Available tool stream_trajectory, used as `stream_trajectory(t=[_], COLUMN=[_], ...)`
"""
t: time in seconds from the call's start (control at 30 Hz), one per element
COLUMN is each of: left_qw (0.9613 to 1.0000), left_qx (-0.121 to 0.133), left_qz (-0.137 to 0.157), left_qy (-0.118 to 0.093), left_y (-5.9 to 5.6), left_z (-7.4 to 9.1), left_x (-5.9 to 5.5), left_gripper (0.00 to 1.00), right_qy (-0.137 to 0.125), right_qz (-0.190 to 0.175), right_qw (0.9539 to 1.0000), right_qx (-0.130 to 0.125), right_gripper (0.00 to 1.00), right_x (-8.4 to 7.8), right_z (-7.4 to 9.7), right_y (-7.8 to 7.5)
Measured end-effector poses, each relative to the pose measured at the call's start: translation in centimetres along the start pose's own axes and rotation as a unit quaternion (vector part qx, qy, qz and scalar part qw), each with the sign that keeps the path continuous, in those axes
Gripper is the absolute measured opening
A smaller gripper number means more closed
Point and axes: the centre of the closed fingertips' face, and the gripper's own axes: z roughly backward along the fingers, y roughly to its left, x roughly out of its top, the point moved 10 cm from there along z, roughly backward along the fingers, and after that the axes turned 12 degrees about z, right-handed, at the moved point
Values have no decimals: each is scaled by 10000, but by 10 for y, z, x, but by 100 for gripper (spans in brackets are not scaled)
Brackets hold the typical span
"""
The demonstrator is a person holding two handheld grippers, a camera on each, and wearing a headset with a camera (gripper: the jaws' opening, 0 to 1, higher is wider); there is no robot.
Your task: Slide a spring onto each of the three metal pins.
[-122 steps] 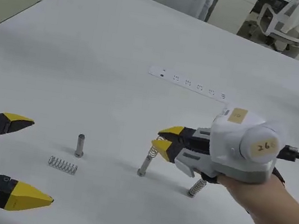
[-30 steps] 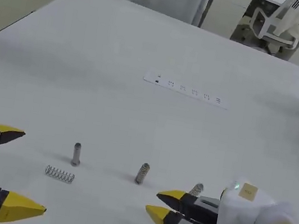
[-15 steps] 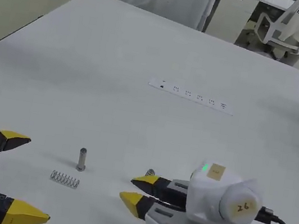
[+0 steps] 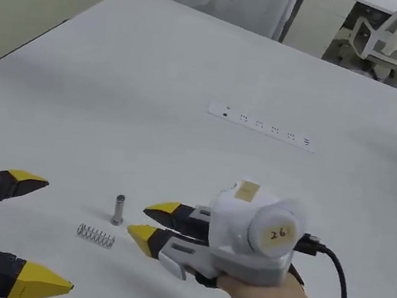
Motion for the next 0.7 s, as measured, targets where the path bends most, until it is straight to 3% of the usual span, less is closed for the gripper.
stream_trajectory(t=[0.7], left_qw=[10000], left_qx=[45], left_qz=[47], left_qy=[58], left_y=[3], left_z=[4], left_x=[-5], left_gripper=[94], right_qy=[518], right_qz=[251], right_qw=[9973], right_qx=[448], right_gripper=[14], right_x=[-17], right_z=[-49], right_y=[10])
